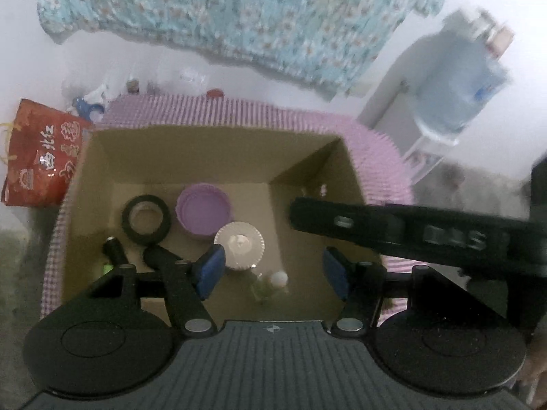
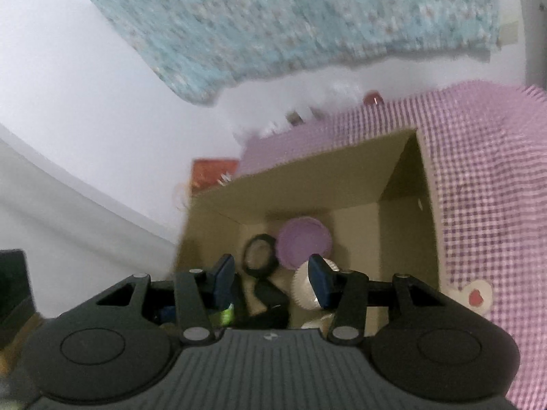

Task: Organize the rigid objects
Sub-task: 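Lower the jar into the box and open the right tool, then return the right tool to the table and grasp the white charger plug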

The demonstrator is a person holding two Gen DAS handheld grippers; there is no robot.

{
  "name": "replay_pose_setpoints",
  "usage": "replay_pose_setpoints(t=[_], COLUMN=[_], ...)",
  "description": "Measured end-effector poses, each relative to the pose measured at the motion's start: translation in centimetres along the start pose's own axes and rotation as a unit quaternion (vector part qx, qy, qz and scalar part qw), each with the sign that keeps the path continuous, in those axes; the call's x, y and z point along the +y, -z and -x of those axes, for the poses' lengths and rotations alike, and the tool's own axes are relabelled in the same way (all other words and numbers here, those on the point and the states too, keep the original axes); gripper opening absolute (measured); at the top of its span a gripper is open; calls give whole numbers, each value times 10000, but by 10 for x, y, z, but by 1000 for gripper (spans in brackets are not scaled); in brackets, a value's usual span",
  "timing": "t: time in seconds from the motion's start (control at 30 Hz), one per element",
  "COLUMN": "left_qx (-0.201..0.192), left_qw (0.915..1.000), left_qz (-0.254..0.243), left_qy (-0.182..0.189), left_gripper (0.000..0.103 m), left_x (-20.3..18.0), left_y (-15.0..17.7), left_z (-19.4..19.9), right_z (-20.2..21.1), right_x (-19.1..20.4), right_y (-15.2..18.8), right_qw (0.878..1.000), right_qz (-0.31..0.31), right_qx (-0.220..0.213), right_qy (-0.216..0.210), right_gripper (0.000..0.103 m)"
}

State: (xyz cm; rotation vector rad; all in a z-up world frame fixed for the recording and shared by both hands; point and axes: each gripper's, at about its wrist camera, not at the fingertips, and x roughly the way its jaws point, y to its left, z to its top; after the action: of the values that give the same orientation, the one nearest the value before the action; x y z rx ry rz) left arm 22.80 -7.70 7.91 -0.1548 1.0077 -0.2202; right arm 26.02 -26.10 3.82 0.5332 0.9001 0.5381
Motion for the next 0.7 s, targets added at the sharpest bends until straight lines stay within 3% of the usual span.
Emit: replay_pose_setpoints(t=[0.17, 0.3, 0.53, 0.7], left_qx=[-436, -583, -370, -292], left_qw=[9990, 9981, 9987, 9979], left_qz=[-60, -197, -353, -448], left_qy=[60, -29, 3, -365], left_gripper=[64, 64, 65, 63], left_x=[15, 30, 51, 59], left_y=[31, 67, 131, 154], left_z=[52, 70, 57, 29], right_z=[55, 66, 32, -16], right_x=[6, 11, 22, 24], right_y=[36, 71, 120, 140], right_qw=[9989, 9985, 9995, 9977], right_qz=[-36, -98, -214, -307], right_qx=[-427, -502, 37, 598], right_qy=[-190, -201, -212, -91], right_gripper=[51, 51, 51, 51])
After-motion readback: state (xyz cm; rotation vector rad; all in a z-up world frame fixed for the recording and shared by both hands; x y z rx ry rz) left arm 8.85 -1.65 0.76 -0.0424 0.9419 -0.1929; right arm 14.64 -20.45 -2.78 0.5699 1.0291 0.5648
